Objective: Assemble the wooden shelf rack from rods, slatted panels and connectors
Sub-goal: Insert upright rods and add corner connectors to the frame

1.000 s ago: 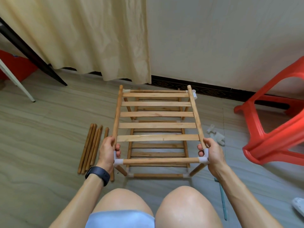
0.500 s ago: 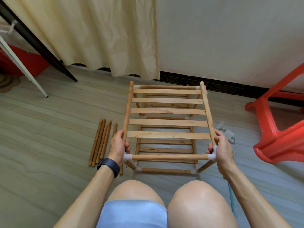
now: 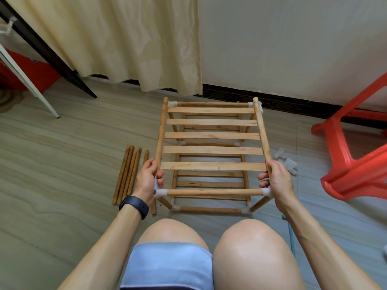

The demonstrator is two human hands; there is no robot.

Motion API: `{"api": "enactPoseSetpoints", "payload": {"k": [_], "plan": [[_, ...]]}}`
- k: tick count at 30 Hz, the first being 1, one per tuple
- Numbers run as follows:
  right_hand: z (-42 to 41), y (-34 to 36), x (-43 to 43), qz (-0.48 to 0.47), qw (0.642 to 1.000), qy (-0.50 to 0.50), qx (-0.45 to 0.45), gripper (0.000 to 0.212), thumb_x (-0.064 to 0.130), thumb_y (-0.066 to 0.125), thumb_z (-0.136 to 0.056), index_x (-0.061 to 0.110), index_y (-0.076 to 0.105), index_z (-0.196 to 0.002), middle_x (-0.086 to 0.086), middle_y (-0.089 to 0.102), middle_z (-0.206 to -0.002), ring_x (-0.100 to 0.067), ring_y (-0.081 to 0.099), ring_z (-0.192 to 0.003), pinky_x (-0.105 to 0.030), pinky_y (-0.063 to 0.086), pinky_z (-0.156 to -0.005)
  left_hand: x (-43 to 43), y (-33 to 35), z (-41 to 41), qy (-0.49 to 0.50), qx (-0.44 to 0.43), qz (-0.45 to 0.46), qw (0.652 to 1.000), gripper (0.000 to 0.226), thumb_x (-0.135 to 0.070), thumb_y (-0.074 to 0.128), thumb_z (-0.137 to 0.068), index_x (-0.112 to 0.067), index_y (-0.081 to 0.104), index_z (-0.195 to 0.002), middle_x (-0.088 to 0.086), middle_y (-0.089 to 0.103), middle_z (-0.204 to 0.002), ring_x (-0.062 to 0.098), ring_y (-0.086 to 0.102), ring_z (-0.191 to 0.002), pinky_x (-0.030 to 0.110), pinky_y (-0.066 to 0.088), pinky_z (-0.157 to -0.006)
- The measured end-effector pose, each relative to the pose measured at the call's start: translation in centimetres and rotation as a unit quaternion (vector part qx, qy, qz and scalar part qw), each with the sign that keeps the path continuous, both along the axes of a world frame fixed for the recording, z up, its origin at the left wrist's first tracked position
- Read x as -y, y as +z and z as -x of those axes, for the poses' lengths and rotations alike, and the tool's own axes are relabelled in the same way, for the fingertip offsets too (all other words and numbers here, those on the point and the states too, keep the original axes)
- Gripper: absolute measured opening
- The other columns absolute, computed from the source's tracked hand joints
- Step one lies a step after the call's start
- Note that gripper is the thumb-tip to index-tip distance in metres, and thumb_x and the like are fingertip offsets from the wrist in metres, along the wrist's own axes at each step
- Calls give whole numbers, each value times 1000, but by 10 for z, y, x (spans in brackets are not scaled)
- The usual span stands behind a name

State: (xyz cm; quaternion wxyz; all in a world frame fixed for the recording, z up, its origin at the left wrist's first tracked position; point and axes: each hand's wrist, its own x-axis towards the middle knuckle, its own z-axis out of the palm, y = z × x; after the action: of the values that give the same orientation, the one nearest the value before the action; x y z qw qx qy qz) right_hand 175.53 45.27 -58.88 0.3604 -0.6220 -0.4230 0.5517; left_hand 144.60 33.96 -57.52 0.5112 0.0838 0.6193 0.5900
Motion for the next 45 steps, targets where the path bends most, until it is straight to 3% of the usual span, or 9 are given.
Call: {"api": "enactPoseSetpoints", "payload": {"k": [11, 18, 21, 23, 26, 30, 35, 39, 45], "plan": [[2, -3, 6, -8, 997, -46, 68, 30, 30, 39, -99, 18, 65, -91, -5, 61, -63, -22, 56, -59, -44, 46, -67, -2, -8, -11, 18, -134, 71, 988, 34, -42, 42, -105, -15, 62, -107, -1, 50, -62, 8, 43, -49, 19, 36, -43], [1, -4, 14, -37, 984, -33, 173, 48, 58, 29, -97, 28, 61, -80, -8, 67, -86, -31, 70, -84, -53, 53, -84, 3, -9, -15, -18, -286, 101, 953, 39, -51, 41, -103, -18, 61, -108, 11, 66, -93, 19, 62, -71, 38, 53, -66], [2, 1, 10, -70, 969, -8, 238, 48, 56, 29, -103, 21, 63, -100, -9, 67, -104, -28, 62, -100, -41, 45, -83, 4, -9, -16, -89, -445, 123, 883, 53, -56, 43, -99, -18, 46, -136, 15, 53, -129, 31, 55, -113, 42, 44, -95], [1, 5, 10, -143, 937, 39, 317, 53, 58, 35, -101, 15, 54, -126, -10, 57, -126, -25, 53, -113, -37, 39, -90, 5, -9, -13, -158, -604, 83, 777, 76, -66, 42, -89, -20, 30, -150, 14, 31, -150, 31, 35, -132, 45, 34, -105], [-3, 11, 14, -307, 836, 137, 432, 70, 67, 36, -92, 12, 50, -134, -9, 51, -134, -24, 46, -122, -39, 37, -99, -1, -6, -6, -347, -726, 46, 592, 100, -92, 16, -79, -28, 20, -156, 6, 21, -161, 26, 22, -146, 52, 21, -117], [-2, 14, 23, -356, 706, 317, 523, 99, 89, 33, -82, 14, 46, -146, -4, 48, -145, -23, 44, -132, -47, 35, -110, -10, 7, 3, -453, -740, 75, 492, 122, -101, -1, -64, -26, 23, -157, 6, 21, -162, 28, 25, -146, 52, 20, -119], [0, 2, 22, -329, 629, 360, 605, 110, 85, 58, -66, 13, 45, -148, -7, 56, -137, -28, 53, -124, -52, 32, -109, -5, -2, -6, -449, -767, 94, 448, 111, -94, 34, -73, -20, 30, -155, 14, 44, -149, 34, 44, -135, 60, 30, -112], [9, -2, 21, -287, 652, 329, 619, 97, 47, 80, -58, 14, 48, -144, -6, 58, -129, -27, 54, -121, -53, 35, -108, -5, 1, -12, -448, -751, 139, 465, 95, -53, 64, -85, -26, 8, -157, 7, 29, -152, 27, 29, -141, 49, 32, -114], [10, -4, 20, -314, 665, 298, 608, 73, 27, 71, -52, 15, 62, -124, -5, 64, -110, -28, 60, -102, -48, 44, -90, -8, 2, -15, -445, -752, 147, 465, 84, -47, 64, -83, -27, 17, -150, 4, 35, -144, 25, 36, -132, 45, 40, -104]]}}
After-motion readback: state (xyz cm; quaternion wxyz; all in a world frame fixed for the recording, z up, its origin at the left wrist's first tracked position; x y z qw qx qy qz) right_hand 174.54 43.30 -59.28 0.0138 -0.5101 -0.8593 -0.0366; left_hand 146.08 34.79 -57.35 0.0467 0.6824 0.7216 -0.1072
